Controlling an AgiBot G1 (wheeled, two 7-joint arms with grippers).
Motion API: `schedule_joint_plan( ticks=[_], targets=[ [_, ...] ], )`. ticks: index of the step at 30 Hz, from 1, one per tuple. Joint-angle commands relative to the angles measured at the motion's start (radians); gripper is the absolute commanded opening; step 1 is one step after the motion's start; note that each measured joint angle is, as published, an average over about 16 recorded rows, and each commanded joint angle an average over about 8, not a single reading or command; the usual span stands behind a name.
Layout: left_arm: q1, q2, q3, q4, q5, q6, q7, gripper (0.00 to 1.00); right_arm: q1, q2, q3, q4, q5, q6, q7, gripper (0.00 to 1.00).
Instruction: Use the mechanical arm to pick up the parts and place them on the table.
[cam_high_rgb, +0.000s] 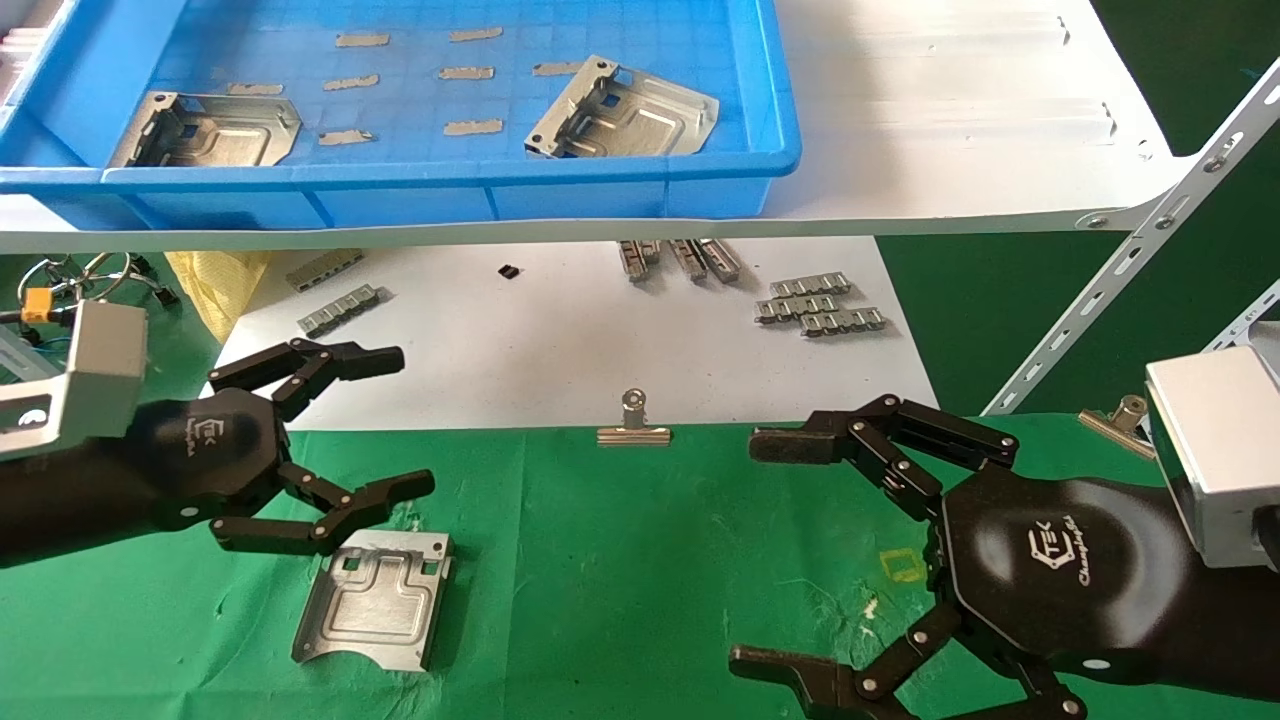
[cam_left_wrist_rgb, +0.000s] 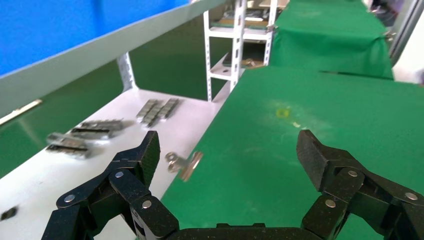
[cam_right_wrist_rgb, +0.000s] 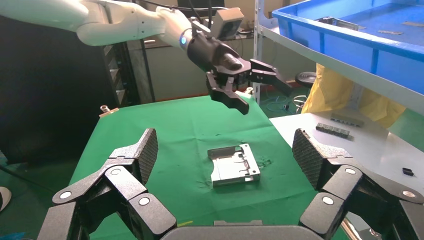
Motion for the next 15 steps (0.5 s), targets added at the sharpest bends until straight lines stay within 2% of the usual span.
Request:
schedule_joint_plan(
  ticks=[1, 15],
  targets=[
    [0.016, -0.007, -0.014, -0.039, -0.006, -0.003, -0.023, 1.0, 0.0, 0.0, 0.0, 0.0, 0.0, 0.0, 0.0, 1.0],
    [0.124, -0.053, -0.11, -0.307, -0.045, -0.026, -0.186, 1.0, 0.0, 0.0, -0.001, 0.0, 0.0, 0.0, 0.0, 1.0]
  ],
)
